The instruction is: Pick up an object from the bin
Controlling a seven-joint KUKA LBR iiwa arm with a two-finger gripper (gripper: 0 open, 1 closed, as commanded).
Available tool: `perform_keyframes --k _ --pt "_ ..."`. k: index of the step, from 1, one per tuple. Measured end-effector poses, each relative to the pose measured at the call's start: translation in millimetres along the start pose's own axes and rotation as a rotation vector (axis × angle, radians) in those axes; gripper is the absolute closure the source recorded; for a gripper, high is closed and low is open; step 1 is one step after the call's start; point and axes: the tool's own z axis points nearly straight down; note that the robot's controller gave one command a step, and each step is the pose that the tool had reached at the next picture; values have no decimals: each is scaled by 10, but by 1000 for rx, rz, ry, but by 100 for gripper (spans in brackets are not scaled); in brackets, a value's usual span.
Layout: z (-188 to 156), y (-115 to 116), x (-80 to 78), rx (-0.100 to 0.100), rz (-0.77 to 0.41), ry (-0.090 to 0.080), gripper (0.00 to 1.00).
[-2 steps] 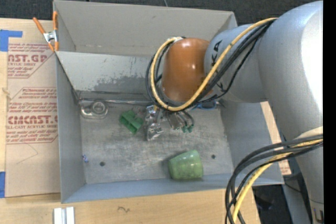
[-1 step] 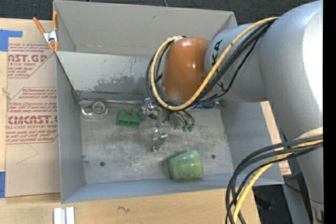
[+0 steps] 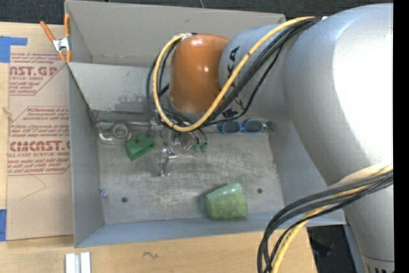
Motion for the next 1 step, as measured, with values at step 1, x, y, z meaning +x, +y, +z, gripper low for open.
perform_keyframes --k 1 --pt "64 603 -120 8 -117 10 0"
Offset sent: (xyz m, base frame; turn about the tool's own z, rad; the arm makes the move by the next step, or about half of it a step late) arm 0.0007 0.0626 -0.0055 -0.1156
